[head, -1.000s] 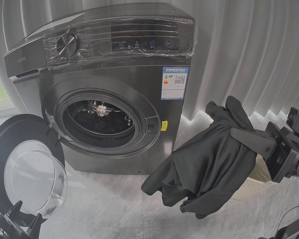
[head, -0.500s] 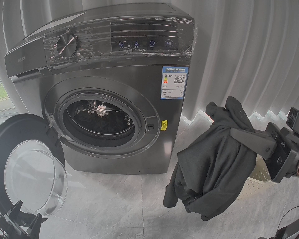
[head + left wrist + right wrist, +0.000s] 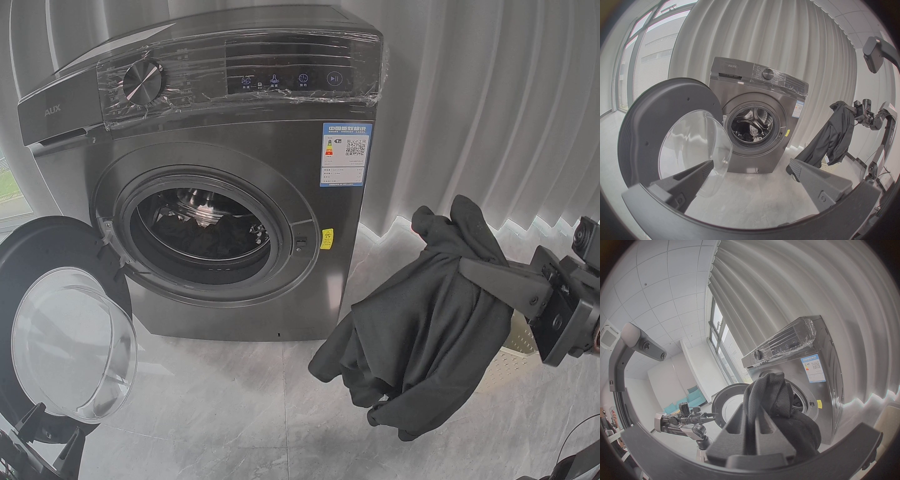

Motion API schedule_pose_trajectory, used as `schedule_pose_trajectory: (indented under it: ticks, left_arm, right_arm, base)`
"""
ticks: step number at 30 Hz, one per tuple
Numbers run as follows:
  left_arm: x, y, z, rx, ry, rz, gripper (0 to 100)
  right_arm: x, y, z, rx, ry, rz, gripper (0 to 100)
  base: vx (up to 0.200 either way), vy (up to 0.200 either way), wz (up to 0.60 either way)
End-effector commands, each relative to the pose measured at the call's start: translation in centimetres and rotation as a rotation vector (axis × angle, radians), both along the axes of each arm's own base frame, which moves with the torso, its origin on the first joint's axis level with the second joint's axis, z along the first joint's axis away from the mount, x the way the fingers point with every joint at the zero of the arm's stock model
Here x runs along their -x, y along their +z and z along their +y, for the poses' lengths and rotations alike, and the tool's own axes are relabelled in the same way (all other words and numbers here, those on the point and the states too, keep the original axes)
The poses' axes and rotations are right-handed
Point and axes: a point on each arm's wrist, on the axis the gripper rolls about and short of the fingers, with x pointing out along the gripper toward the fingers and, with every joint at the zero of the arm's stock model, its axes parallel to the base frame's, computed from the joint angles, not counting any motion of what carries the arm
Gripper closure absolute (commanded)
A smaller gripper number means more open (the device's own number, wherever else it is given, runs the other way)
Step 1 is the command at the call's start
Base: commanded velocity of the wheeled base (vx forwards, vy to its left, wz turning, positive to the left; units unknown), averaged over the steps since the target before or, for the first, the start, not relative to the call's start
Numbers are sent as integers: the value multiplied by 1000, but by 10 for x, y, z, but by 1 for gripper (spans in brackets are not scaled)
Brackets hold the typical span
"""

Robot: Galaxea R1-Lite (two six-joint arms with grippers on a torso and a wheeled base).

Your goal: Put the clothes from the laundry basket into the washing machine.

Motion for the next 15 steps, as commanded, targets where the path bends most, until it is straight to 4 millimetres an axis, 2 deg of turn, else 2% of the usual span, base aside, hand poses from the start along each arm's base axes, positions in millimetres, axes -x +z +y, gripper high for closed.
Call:
schedule_pose_trajectory:
  ticks: [1,5,9,11,15]
  left_arm:
    - [-1,-4,0,-2,-3,14,0]
    - [-1,-4,-1,-10,-40,11,0]
    - [-1,-4,-1,-5,-42,12,0]
    - [-1,-4,-1,-4,-40,12,0]
    - [-1,-4,-1,-4,-37,13,0]
  right_arm:
    - [-4,-5,1,14,-16,21,100]
    - [-19,-17,7,52,-38,67,100]
    - [-41,-20,24,77,-38,91,100]
    - [-51,-23,35,87,-44,105,100]
    - [-70,-42,60,131,-54,160,100]
  base:
    - [0,200,0]
    - [0,200,0]
    - [0,200,0]
    - [0,0,0]
    - [0,0,0]
